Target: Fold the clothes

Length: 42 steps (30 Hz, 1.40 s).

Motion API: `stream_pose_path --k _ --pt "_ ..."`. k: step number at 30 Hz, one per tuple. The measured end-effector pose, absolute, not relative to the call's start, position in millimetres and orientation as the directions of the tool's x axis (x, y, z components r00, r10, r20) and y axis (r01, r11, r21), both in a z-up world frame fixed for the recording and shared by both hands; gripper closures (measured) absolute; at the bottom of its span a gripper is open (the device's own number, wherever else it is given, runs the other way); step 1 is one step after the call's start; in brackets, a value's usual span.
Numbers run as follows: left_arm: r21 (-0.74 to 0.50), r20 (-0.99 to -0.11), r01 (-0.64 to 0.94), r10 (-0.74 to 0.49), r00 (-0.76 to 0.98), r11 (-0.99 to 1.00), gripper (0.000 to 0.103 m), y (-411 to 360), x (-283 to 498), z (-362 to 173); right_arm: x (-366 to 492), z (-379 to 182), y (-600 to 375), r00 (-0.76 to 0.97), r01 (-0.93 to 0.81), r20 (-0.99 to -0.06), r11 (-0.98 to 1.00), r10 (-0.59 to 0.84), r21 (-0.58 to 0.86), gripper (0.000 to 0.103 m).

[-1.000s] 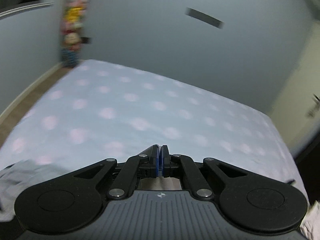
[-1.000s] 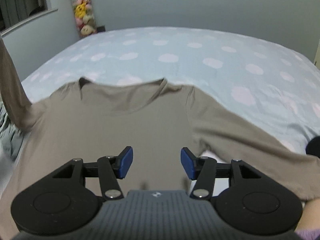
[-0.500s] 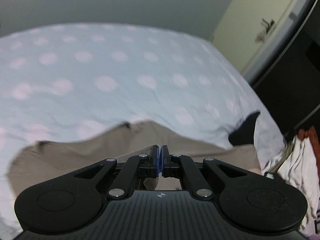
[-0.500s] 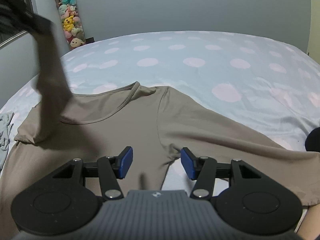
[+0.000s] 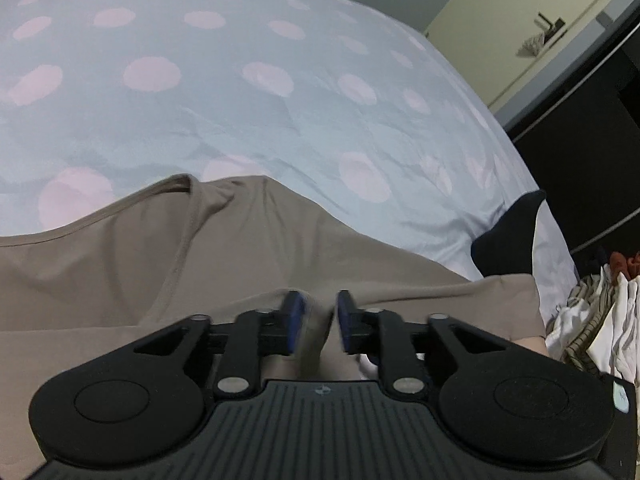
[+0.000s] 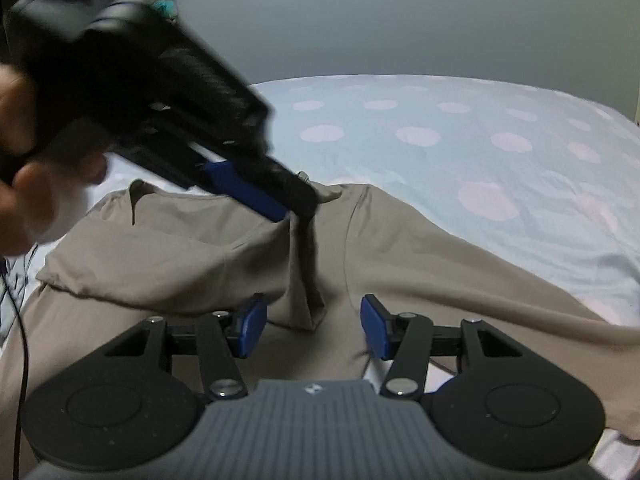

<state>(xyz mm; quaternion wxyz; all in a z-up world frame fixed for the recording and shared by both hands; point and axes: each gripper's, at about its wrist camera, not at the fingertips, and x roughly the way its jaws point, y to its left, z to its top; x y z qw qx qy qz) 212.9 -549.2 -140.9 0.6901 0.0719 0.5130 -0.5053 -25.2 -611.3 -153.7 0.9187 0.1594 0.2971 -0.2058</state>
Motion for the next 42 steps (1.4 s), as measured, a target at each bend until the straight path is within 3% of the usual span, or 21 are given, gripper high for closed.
stream_pose_path --k 2,10,12,14,16,18,23,30,37,38,41,42 --pt "-0.396 -0.779 0.779 -0.627 -0.004 0.487 0.082 -534.6 213.9 -137.3 -23.1 -157.6 -615.1 0.750 0.476 -0.609 0.849 -0.257 0.228 0.060" --pt "-0.202 -0.777 0.792 -0.586 0.229 0.577 0.075 -431.7 214.6 -119.3 -10.3 -170.9 -621.9 0.742 0.523 -0.616 0.803 -0.263 0.287 0.064" --pt "-0.153 -0.778 0.769 -0.556 0.293 0.620 0.074 -400.3 214.7 -118.9 -9.8 -173.6 -623.5 0.749 0.535 -0.607 0.783 -0.264 0.319 0.072" --pt "-0.113 -0.783 0.736 -0.516 0.347 0.667 0.073 -370.0 215.2 -120.4 -9.4 -176.4 -625.1 0.756 0.545 -0.598 0.762 -0.266 0.350 0.090" --pt "-0.073 -0.785 0.700 -0.474 0.400 0.711 0.070 -339.7 215.6 -121.9 -9.0 -178.9 -626.6 0.763 0.554 -0.588 0.740 -0.269 0.381 0.098" --pt "-0.018 -0.791 0.670 -0.421 0.444 0.742 0.064 -315.4 215.3 -126.6 -10.7 -171.5 -624.9 0.784 0.544 -0.554 0.739 -0.280 0.397 0.099" --pt "0.114 -0.810 0.639 -0.301 0.503 0.761 0.062 -289.5 216.7 -150.6 -21.3 -155.2 -633.2 0.820 0.532 -0.488 0.714 -0.300 0.454 0.099" --pt "0.027 -0.826 0.570 -0.303 0.475 0.821 0.062 -285.1 234.5 -174.7 -38.7 -149.1 -654.0 0.818 0.568 -0.449 0.627 -0.359 0.533 0.100" --pt "0.066 -0.803 0.577 -0.300 0.515 0.814 0.062 -297.0 239.3 -180.5 -42.3 -150.3 -656.9 0.784 0.612 -0.487 0.609 -0.384 0.504 0.099" --pt "0.067 -0.803 0.575 -0.298 0.516 0.815 0.065 -297.8 240.8 -180.5 -42.5 -150.7 -656.9 0.779 0.617 -0.494 0.608 -0.386 0.499 0.099" --pt "0.065 -0.803 0.568 -0.295 0.518 0.820 0.097 -299.9 245.5 -180.2 -42.9 -151.9 -657.1 0.764 0.633 -0.513 0.605 -0.390 0.482 0.100" --pt "0.067 -0.801 0.563 -0.292 0.523 0.824 0.098 -299.1 246.1 -177.6 -43.1 -152.3 -657.1 0.759 0.638 -0.519 0.604 -0.392 0.477 0.100"
